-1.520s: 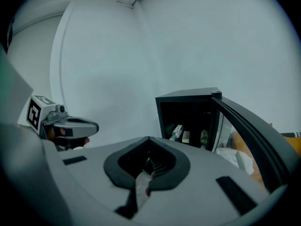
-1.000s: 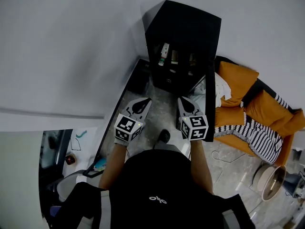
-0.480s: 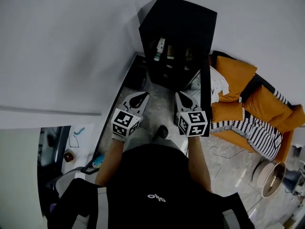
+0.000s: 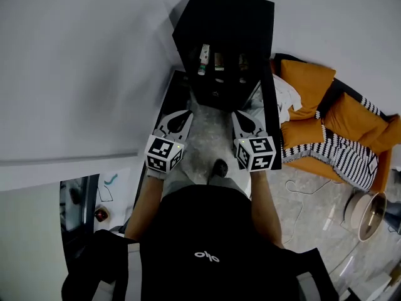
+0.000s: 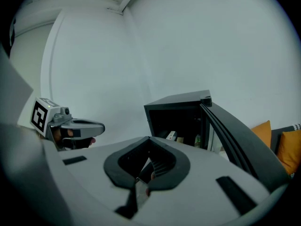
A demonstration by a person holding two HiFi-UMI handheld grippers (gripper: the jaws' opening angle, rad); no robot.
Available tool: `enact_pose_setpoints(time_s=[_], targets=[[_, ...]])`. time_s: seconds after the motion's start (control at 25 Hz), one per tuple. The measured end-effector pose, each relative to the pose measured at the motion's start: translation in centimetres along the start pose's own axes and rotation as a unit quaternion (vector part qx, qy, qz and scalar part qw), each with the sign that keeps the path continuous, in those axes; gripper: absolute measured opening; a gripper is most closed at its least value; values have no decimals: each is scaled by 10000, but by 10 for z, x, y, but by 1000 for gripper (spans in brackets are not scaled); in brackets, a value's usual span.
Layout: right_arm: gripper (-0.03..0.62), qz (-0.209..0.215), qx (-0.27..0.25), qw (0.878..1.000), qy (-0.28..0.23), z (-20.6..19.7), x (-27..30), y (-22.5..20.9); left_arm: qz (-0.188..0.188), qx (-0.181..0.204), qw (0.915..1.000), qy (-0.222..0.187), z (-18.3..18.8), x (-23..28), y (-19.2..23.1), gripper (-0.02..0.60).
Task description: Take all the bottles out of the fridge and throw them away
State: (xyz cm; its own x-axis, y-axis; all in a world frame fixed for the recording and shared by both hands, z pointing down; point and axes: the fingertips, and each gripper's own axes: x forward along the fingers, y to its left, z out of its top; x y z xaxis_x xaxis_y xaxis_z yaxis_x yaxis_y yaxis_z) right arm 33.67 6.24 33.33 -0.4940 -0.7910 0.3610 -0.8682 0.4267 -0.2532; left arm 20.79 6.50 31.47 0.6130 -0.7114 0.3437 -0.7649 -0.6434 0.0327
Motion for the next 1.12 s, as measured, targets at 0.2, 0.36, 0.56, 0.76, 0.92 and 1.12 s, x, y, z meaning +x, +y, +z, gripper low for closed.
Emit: enact_pose_setpoints(time_s=[0.2,0.36,0.56,0.76,0.92,1.12], targets=[[3,-253,107,9996,-73,0,23,5,-187,59,9998,52,-5,1,30,3],[3,-420,118,9990,-86,2,53,17,-389,112,9991,101,-8,-3,60,3],[4,-638,23,9979,-53,2,101,30,-515,-4,9986,128,-18,-5,110,3],[3,-790,-106,9968,53,-5,152,36,-535,-160,9984,106,-33,-1,158,3],[3,-845,-40,9964,89,-6,186,31,-507,-209,9985,77,-44,9,185,3],[3,-961,98,9953,44,-6,220,27,-597,-326,9976,90,-62,22,207,3]])
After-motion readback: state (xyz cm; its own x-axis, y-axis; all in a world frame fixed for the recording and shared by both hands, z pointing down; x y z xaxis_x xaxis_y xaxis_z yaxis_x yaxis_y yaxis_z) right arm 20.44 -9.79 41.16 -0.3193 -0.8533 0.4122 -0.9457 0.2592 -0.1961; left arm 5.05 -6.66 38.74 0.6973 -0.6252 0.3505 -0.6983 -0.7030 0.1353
